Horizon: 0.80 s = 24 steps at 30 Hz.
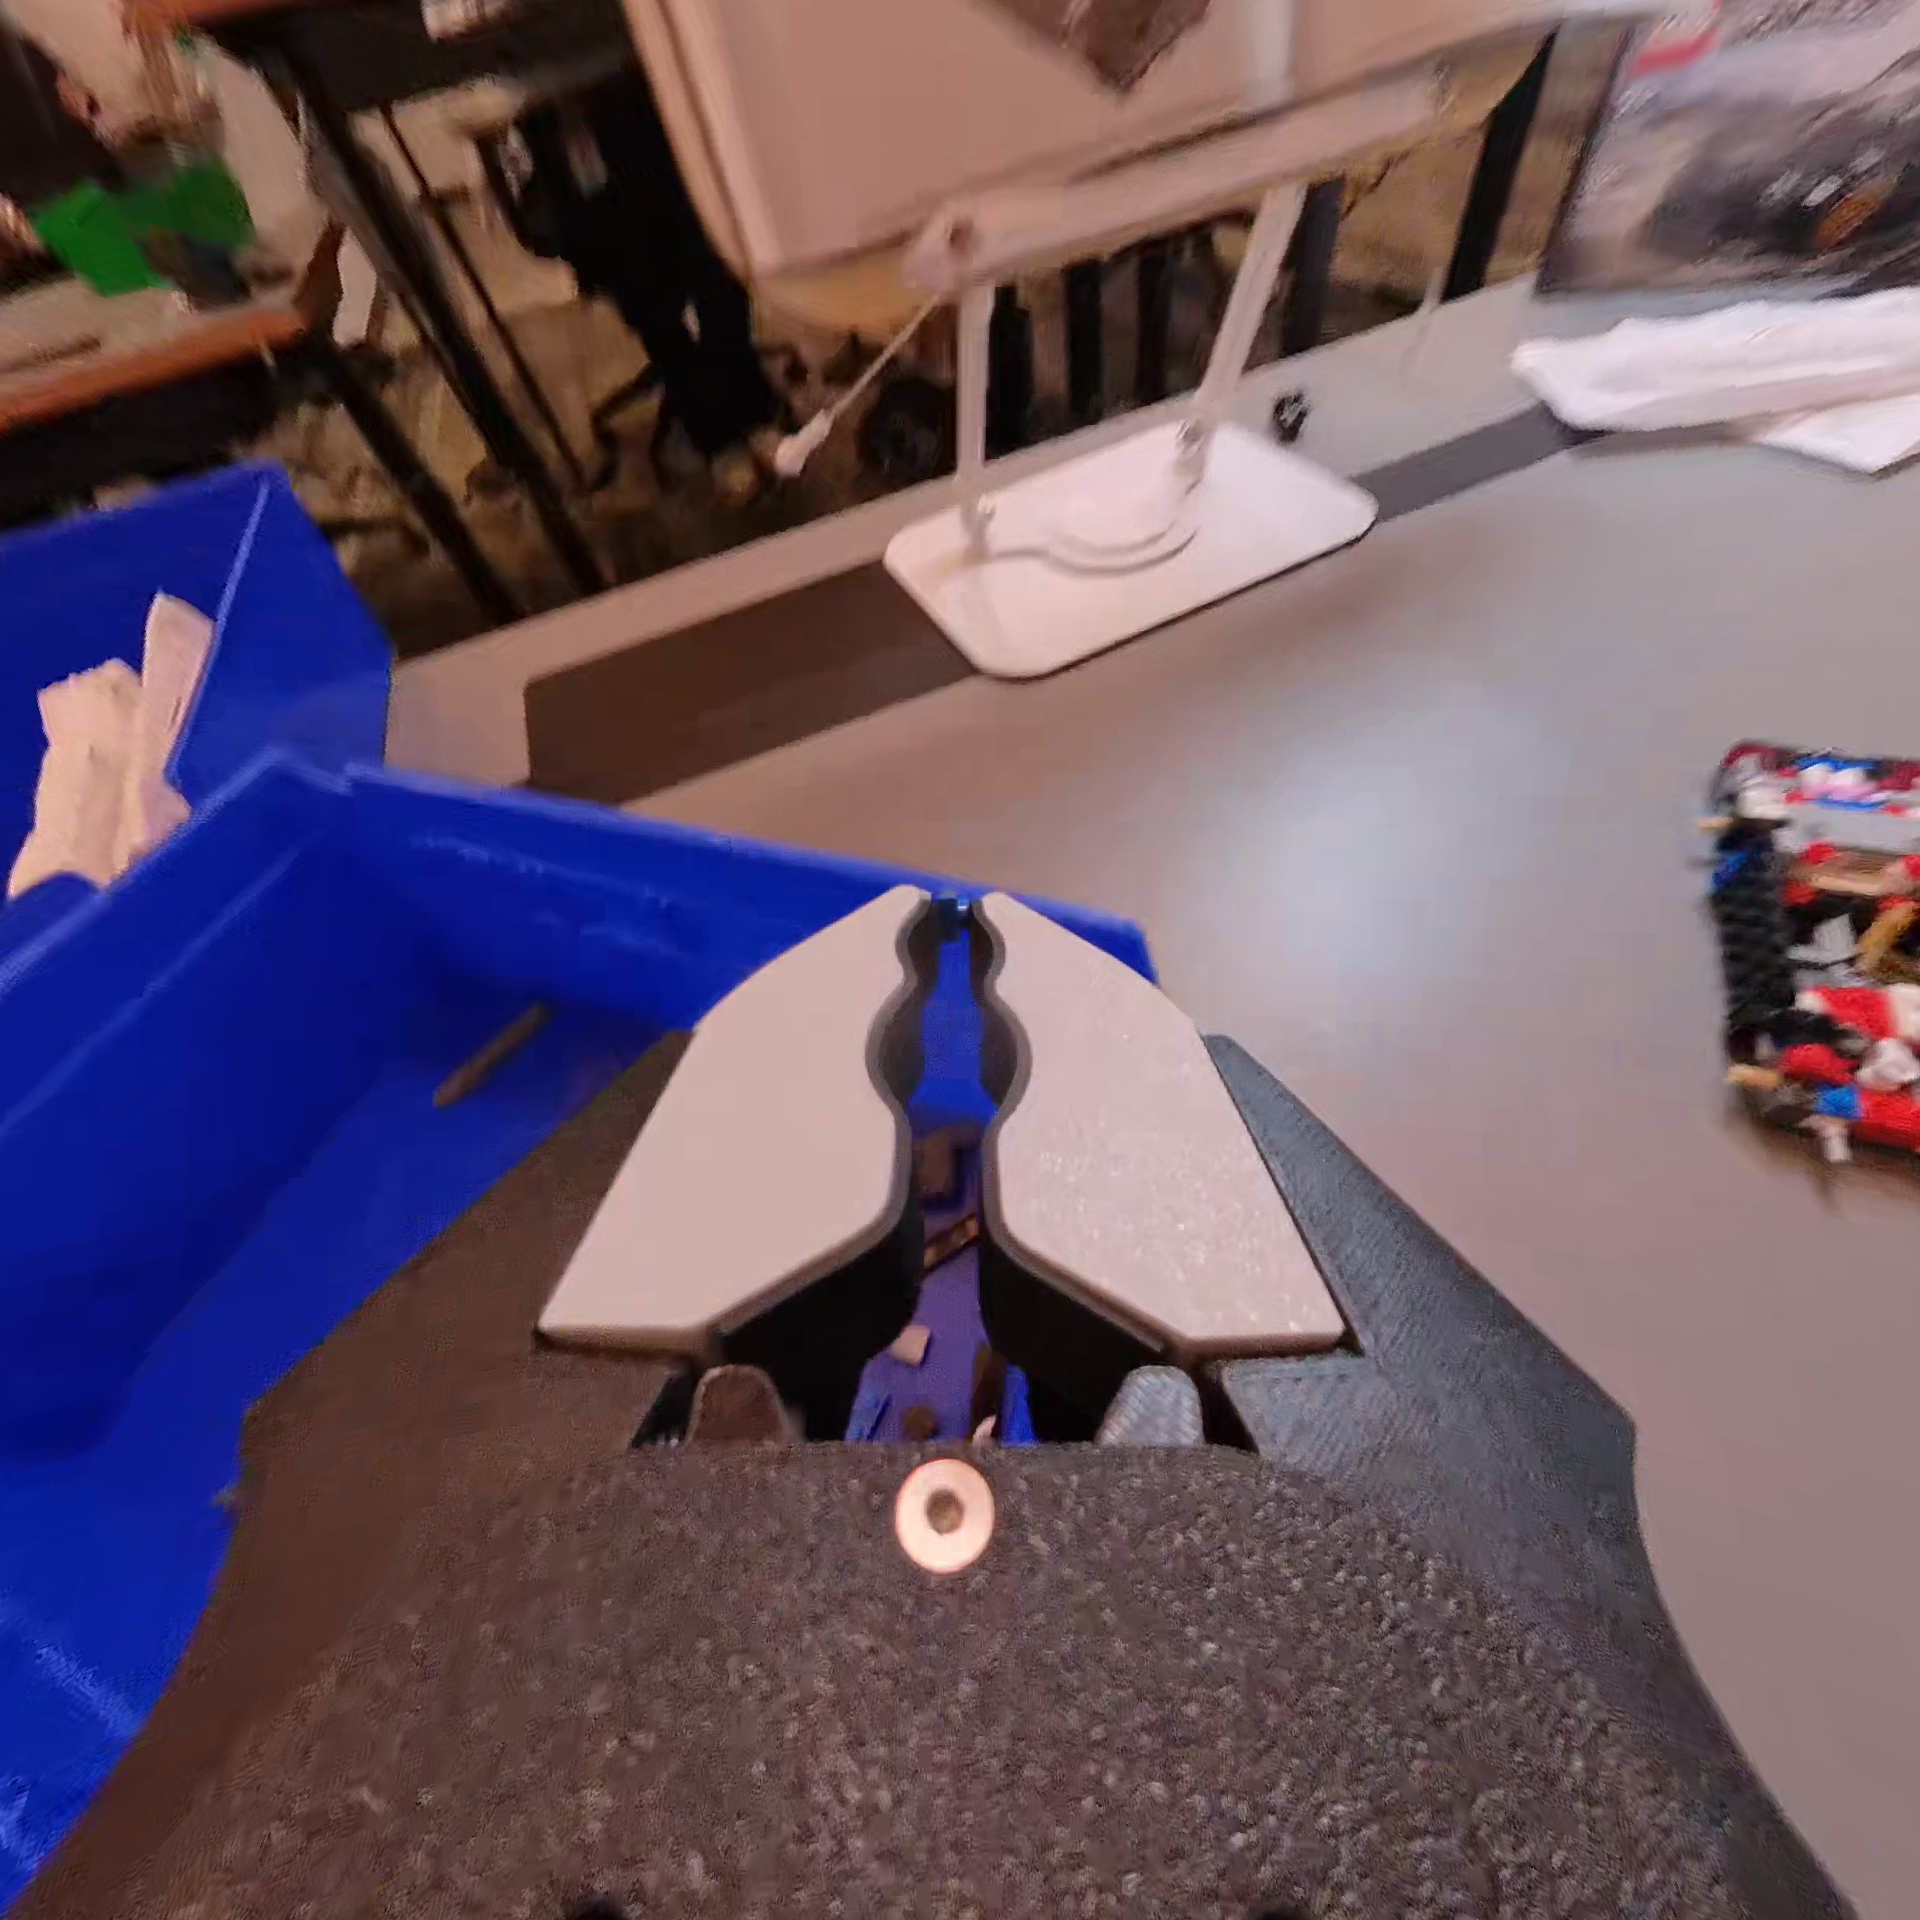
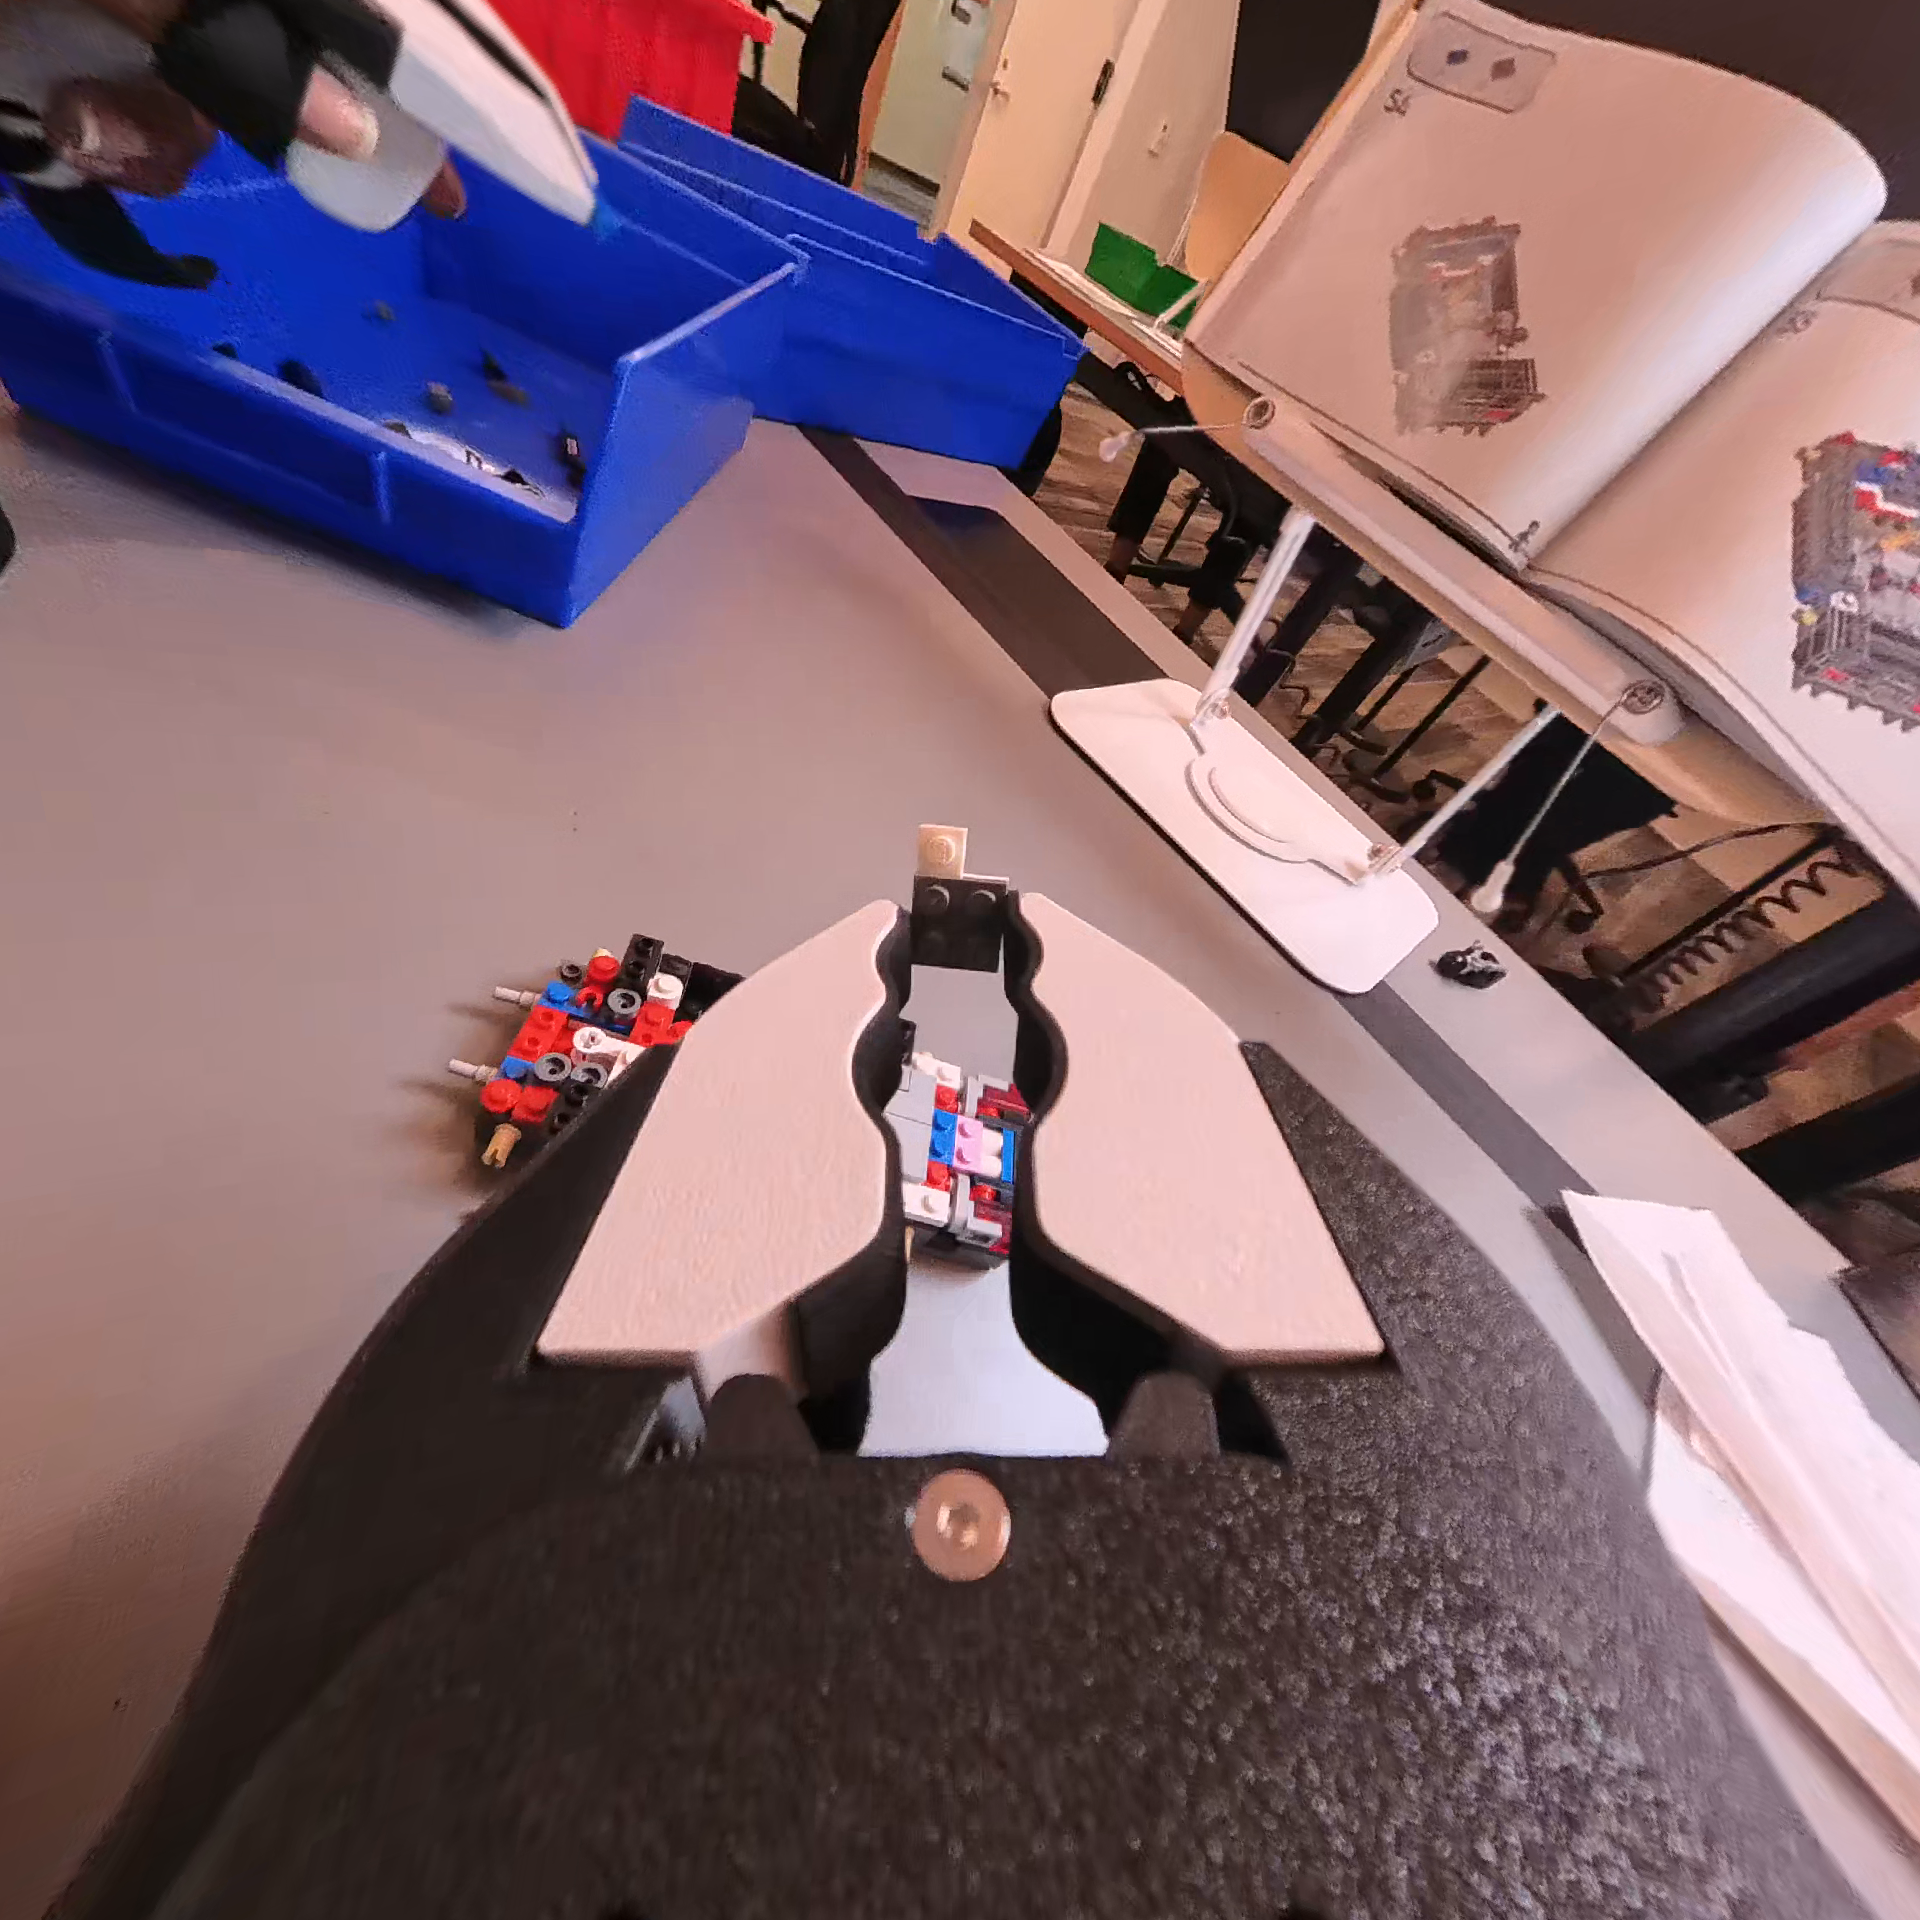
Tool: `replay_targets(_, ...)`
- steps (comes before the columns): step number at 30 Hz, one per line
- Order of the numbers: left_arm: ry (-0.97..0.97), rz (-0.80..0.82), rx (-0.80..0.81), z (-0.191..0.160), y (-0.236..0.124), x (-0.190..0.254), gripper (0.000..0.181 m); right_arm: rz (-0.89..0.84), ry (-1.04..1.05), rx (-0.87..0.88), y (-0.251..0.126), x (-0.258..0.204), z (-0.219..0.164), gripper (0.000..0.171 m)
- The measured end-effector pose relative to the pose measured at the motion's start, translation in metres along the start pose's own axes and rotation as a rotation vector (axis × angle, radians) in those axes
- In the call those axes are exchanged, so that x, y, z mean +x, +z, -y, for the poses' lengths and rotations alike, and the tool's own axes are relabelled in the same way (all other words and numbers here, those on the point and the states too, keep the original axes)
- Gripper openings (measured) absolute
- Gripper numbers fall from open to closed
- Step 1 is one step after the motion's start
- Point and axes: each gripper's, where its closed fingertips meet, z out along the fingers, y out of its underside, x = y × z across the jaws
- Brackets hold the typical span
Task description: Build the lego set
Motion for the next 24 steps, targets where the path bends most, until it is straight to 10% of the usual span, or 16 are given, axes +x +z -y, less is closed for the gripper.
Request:
replay_targets(16,-0.006,0.078,-0.151,-0.037,0.01,-0.023,0.032,0.016,0.002,0.0,0.001,-0.007,-0.004,0.017)
replay_targets(24,-0.083,-0.493,0.161,0.017,0.002,0.106,0.021,0.042,-0.015,0.021,0.003,-0.018,0.003,0.017)
